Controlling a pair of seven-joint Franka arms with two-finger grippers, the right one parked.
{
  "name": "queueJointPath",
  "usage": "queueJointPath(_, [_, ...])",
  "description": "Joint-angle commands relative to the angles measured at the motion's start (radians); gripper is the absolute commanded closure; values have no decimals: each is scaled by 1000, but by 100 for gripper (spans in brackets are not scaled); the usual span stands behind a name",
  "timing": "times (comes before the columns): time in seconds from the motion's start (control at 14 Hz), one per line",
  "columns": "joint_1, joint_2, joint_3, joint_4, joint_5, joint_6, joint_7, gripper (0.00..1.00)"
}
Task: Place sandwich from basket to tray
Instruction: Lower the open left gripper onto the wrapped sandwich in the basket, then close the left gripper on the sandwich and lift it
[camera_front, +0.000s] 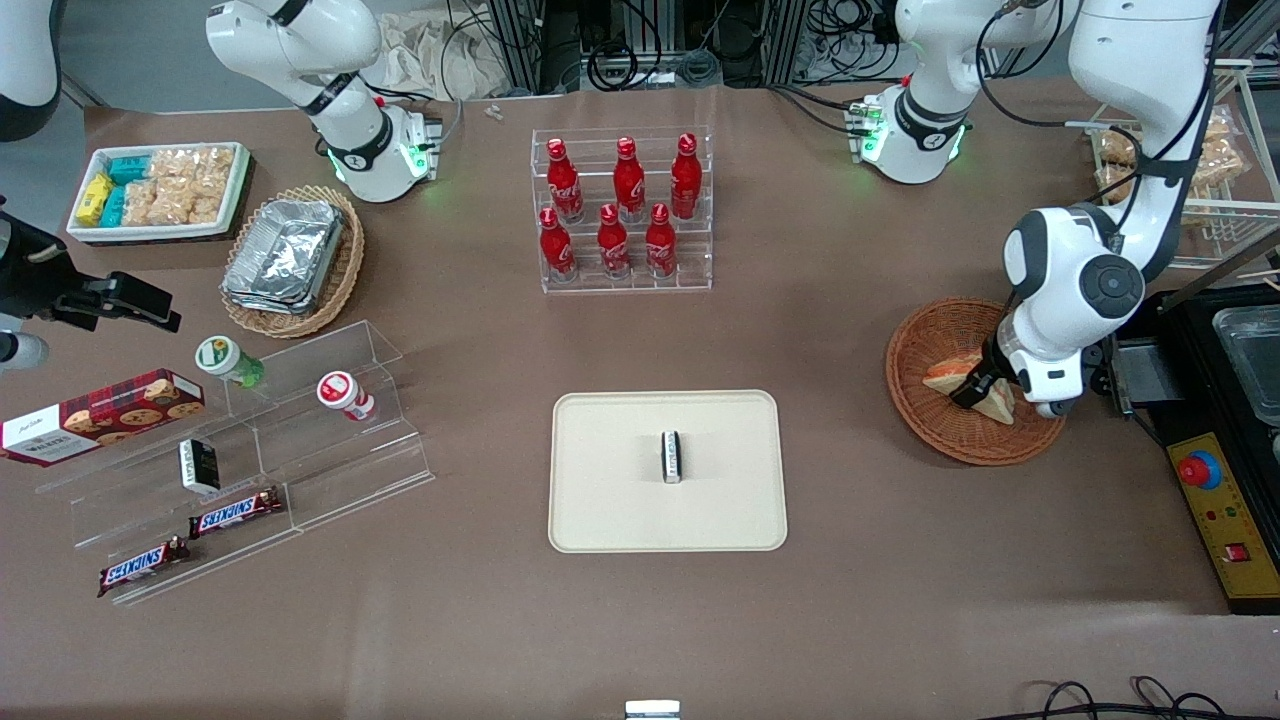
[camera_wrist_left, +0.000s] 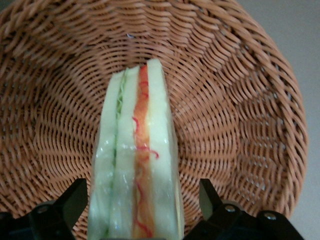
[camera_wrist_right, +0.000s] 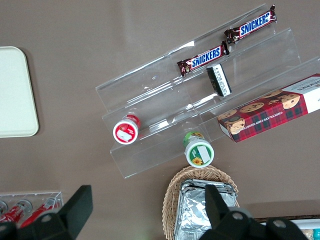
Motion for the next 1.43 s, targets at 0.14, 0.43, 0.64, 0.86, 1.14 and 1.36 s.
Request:
queueJointPath(0.14, [-1,16,11,-15,-1,83,-40,100])
queueJointPath(0.43, [-4,10,11,-10,-1,82,-41,100])
queueJointPath(0.64, [-8,-61,9,0,1,47,-32,100])
queueJointPath(0.86, [-14,-147,0,69,16,-163,-18,100])
queueJointPath(1.14, [-14,-183,-30,288,16,-511,122,100])
queueJointPath(1.36, [-14,-180,-32,451,1,-728,228,100])
